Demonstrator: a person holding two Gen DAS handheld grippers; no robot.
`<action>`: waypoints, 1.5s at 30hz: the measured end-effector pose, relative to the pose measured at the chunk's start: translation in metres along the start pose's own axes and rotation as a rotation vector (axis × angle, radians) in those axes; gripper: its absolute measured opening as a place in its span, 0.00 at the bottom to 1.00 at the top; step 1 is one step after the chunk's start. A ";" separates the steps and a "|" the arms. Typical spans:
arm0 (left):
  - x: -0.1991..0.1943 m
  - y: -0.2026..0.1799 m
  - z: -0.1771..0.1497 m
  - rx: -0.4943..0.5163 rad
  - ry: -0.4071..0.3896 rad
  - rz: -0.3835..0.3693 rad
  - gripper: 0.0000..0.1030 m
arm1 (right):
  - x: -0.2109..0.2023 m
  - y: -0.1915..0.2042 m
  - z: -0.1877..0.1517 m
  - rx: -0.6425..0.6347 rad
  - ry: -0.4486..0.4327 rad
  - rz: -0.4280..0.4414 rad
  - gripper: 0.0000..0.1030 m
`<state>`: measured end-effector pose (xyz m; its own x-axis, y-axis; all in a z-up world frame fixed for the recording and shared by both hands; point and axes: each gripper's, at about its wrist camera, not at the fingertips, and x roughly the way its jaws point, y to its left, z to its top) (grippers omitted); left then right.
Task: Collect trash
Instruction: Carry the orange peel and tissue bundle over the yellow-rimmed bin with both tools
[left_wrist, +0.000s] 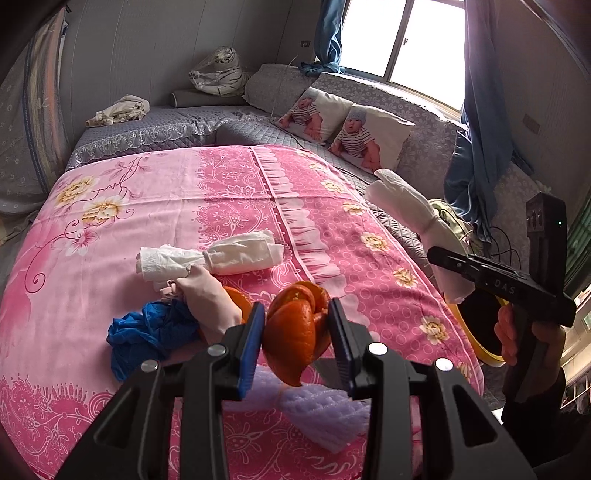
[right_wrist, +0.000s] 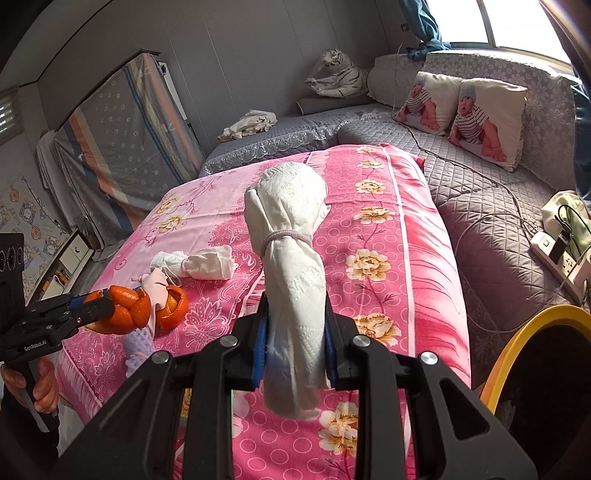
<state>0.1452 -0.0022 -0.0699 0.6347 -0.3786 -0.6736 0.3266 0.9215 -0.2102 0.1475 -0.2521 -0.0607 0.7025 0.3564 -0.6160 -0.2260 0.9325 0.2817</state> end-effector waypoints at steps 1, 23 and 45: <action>0.002 -0.005 0.002 0.012 0.002 -0.005 0.32 | -0.002 -0.004 0.000 0.004 -0.003 -0.003 0.23; 0.051 -0.117 0.031 0.215 0.052 -0.149 0.32 | -0.035 -0.082 -0.009 0.118 -0.056 -0.102 0.23; 0.100 -0.225 0.043 0.344 0.110 -0.314 0.32 | -0.095 -0.162 -0.019 0.218 -0.126 -0.281 0.23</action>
<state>0.1656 -0.2509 -0.0599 0.3964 -0.6059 -0.6898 0.7153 0.6748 -0.1816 0.1051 -0.4356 -0.0617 0.7975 0.0658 -0.5998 0.1265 0.9537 0.2729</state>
